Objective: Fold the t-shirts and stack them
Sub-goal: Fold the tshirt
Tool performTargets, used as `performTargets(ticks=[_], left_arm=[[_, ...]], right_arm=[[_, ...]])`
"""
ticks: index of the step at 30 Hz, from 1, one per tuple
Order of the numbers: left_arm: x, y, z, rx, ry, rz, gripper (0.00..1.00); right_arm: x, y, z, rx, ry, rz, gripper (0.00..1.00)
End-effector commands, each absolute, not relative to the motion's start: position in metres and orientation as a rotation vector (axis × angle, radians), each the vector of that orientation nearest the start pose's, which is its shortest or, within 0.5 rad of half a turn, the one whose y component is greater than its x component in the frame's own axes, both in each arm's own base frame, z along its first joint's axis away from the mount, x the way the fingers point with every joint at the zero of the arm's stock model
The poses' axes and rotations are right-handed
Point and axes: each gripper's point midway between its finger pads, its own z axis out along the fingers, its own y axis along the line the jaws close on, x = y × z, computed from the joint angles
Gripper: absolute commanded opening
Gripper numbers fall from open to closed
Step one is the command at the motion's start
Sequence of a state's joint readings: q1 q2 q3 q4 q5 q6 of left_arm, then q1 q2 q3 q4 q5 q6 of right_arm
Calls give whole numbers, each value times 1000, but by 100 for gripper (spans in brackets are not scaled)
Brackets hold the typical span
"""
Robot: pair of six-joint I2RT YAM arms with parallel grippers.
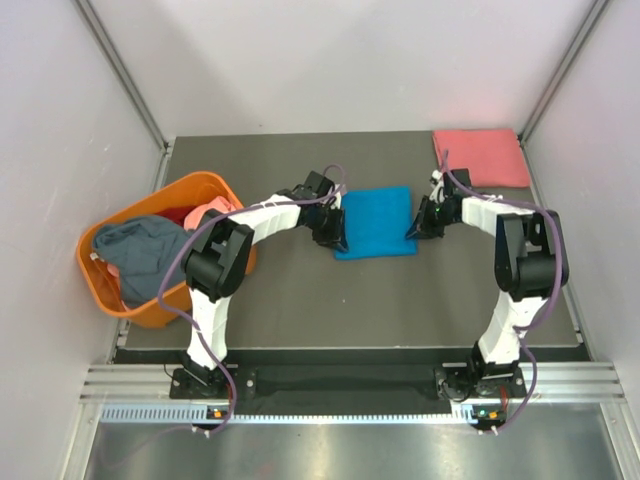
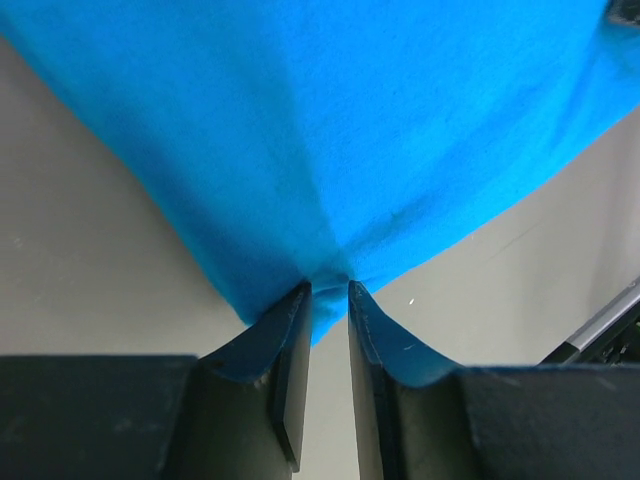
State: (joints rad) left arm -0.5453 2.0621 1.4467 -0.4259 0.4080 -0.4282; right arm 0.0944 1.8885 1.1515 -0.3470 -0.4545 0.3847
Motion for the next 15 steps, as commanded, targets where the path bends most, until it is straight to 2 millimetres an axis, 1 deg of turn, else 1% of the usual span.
performTargets(ticks=[1,2,3,4,5,6,8,11,13,14,15], left_arm=[[363,-296,53,297,2719,-713,27],[364,-296,59,297,2713,-706,28],[364,-297,65,296,2709,-713,28],[367,-299,77,299,2685,-728,28],[366,-303,84,309,2672,-765,28],[367,-306,89,304,2660,-787,28],[370,-312,100,304,2622,-835,29],[375,-316,101,285,2608,-855,29],[373,-318,96,274,2622,-869,29],[372,-319,94,273,2628,-873,29],[370,-318,88,268,2636,-877,29]], right_arm=[[396,119,57,191,2582,697,5],[396,122,63,200,2572,717,5],[398,126,75,188,2545,737,6],[397,130,81,181,2534,761,6],[399,135,87,185,2515,786,6],[399,143,96,165,2496,814,6],[401,157,106,147,2466,877,7],[401,180,116,92,2445,949,7],[398,197,117,46,2446,1004,8],[397,204,116,25,2444,1015,8],[396,206,110,24,2451,1016,8]])
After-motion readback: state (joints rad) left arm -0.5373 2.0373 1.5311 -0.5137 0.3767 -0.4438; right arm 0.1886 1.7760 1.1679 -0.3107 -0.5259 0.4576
